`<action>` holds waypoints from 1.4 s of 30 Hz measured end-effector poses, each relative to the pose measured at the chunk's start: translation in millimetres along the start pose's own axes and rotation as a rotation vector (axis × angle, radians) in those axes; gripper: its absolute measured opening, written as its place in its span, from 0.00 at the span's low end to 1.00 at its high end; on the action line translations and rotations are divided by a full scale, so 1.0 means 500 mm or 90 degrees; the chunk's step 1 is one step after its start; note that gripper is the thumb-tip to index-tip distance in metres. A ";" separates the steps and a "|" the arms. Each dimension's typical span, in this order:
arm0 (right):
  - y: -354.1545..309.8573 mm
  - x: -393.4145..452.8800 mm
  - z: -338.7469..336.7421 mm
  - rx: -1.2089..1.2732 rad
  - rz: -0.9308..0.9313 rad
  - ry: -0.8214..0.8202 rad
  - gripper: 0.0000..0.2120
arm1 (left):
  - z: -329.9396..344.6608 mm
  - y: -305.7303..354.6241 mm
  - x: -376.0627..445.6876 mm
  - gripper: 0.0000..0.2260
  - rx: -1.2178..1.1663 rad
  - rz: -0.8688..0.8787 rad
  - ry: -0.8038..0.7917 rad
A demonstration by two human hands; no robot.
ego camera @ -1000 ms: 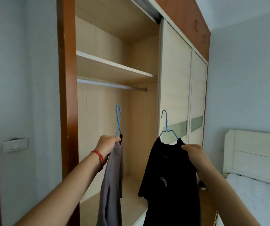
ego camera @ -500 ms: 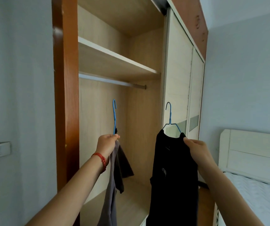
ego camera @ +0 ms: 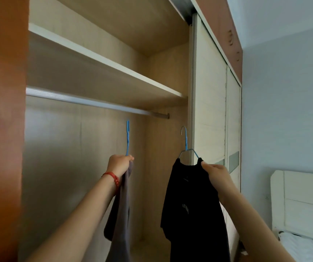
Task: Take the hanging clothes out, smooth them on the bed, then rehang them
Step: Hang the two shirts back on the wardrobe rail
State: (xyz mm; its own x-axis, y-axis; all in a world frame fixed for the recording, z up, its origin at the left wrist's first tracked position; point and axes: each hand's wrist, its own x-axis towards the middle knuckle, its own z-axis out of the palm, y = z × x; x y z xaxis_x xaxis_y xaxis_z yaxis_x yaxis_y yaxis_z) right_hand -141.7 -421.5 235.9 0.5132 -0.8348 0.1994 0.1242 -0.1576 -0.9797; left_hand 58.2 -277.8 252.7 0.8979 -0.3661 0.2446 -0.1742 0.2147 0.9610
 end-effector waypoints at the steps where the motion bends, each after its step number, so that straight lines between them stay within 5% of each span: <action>1: -0.003 0.036 0.002 -0.003 -0.010 -0.001 0.20 | 0.021 0.007 0.029 0.13 -0.014 0.012 0.000; 10: 0.007 0.335 0.029 0.011 -0.067 -0.018 0.23 | 0.171 0.024 0.282 0.05 -0.002 0.114 0.031; 17: 0.015 0.510 0.098 0.031 -0.105 -0.039 0.26 | 0.247 0.029 0.426 0.11 -0.015 0.186 0.052; 25: -0.002 0.670 0.181 0.045 -0.110 -0.057 0.15 | 0.303 0.003 0.577 0.11 0.009 0.186 0.061; 33: -0.006 0.793 0.231 0.071 -0.070 -0.107 0.15 | 0.354 -0.020 0.666 0.05 0.006 0.157 0.118; 36: -0.016 0.828 0.248 0.084 -0.067 -0.132 0.17 | 0.360 -0.029 0.687 0.15 0.018 0.161 0.137; 39: -0.022 0.849 0.262 0.087 -0.059 -0.155 0.14 | 0.362 -0.031 0.692 0.04 0.025 0.179 0.177; 42: -0.024 0.869 0.274 0.107 -0.038 -0.187 0.13 | 0.347 -0.030 0.698 0.06 0.018 0.183 0.215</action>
State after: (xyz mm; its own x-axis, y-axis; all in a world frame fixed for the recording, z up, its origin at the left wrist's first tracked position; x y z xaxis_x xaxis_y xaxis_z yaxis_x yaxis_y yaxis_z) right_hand 196.2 -710.1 337.4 0.7202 -0.6354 0.2785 0.2877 -0.0917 -0.9533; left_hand 303.7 -566.1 346.0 0.8925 0.0218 0.4506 -0.4424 0.2377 0.8647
